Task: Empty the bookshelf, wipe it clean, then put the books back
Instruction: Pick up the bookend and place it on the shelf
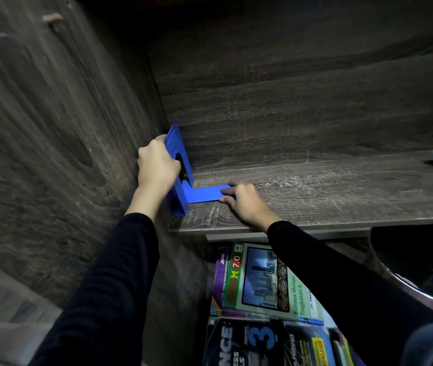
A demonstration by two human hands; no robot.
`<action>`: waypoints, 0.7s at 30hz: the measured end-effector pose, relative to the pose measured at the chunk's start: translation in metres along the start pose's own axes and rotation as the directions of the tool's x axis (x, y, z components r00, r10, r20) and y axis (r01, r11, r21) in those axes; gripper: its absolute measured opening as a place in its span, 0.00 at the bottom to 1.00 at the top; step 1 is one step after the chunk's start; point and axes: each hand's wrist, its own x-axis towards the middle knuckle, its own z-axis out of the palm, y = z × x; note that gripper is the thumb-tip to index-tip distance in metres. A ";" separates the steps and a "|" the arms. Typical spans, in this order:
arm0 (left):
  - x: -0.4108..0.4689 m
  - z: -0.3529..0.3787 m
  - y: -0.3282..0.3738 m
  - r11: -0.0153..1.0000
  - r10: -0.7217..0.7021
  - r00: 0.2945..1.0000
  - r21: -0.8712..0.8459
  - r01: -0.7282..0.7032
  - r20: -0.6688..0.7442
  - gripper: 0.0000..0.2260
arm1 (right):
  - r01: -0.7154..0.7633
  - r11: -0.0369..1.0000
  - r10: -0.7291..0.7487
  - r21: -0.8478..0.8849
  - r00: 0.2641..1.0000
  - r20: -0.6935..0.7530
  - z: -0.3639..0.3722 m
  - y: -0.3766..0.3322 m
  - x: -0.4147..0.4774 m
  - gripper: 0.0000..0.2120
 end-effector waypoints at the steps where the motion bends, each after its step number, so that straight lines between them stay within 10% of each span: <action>1: 0.000 0.001 0.000 1.000 0.002 1.000 0.000 -0.002 0.002 0.18 | 0.004 1.000 -0.004 -0.017 1.000 -0.005 0.001 0.000 0.000 0.17; 21: 0.002 0.012 0.002 0.999 0.022 1.000 -0.028 -0.022 -0.012 0.20 | -0.057 0.998 0.057 -0.014 0.998 -0.022 0.000 -0.001 0.006 0.16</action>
